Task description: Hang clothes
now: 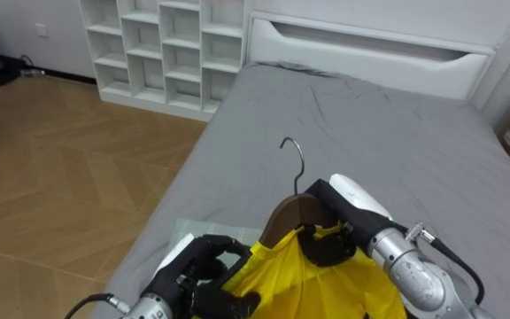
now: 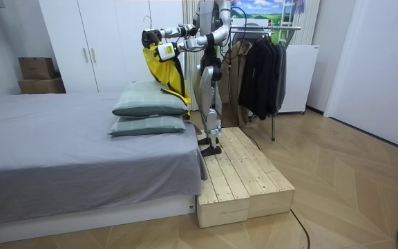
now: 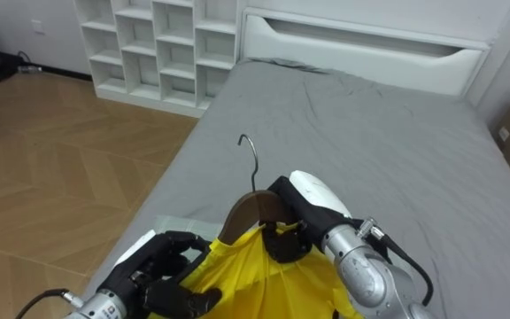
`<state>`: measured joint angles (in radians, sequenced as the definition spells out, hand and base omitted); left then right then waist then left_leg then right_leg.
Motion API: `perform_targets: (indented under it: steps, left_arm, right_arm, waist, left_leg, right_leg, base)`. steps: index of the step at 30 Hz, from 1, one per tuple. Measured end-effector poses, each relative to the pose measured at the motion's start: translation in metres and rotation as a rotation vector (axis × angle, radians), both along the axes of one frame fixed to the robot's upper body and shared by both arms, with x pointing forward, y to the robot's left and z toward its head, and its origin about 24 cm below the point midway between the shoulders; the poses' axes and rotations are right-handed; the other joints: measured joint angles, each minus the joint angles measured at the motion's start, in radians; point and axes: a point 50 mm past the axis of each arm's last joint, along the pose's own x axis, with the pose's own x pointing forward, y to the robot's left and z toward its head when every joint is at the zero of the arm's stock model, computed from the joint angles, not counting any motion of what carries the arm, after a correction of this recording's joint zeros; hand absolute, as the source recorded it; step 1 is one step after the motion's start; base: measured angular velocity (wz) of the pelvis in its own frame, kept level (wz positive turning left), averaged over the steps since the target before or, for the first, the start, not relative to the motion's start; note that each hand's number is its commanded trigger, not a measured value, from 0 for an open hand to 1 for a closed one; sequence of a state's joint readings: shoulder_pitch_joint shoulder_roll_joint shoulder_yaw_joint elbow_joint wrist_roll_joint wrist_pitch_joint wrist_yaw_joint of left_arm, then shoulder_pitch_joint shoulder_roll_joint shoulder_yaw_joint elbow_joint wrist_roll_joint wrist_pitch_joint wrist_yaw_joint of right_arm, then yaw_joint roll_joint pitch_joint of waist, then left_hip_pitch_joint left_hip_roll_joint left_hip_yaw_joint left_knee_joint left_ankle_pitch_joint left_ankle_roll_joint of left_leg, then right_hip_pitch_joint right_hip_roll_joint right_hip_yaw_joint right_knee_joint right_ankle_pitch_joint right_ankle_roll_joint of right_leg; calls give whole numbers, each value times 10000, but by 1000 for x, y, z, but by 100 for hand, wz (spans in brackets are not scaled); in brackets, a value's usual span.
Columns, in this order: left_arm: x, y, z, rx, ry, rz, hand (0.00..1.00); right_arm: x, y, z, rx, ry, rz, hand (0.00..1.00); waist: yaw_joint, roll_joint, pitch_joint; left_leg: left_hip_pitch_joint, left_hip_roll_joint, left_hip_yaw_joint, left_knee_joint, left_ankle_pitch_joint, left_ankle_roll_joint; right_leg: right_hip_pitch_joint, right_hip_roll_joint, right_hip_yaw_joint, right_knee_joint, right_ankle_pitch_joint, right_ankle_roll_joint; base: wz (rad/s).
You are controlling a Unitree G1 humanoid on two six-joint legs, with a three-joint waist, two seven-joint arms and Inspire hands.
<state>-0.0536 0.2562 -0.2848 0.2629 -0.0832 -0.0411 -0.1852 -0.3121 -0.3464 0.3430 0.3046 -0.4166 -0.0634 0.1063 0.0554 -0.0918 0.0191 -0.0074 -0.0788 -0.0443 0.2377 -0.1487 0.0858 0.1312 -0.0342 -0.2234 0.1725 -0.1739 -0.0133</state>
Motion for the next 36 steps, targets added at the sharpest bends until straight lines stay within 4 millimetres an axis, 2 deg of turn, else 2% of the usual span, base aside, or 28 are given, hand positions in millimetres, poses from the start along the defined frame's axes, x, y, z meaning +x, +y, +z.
perform_targets:
  steps: [24,30,36]
  left_arm:
    - [0,-1,0,-28,29,-43,0]
    - [0,-1,0,-84,-5,5,0]
    - [3,-6,14,-314,-597,-129,0]
  right_arm:
    - [0,0,0,-247,-116,10,100]
    - [-2,0,-1,-311,-328,-50,100]
    - [-6,-4,-5,-133,-567,-405,100]
  waist:
    - [35,17,5]
    - [55,48,-13]
    - [109,62,-20]
  left_leg:
    - [16,0,-2,-3,-2,4]
    - [11,0,-11,11,-2,4]
    - [-12,-3,-22,20,-3,3]
  right_leg:
    - [-44,3,16,-12,1,1]
    - [-62,5,12,-30,1,1]
    - [-62,5,2,-32,1,1]
  base:
    - [0]
    - [0]
    - [0]
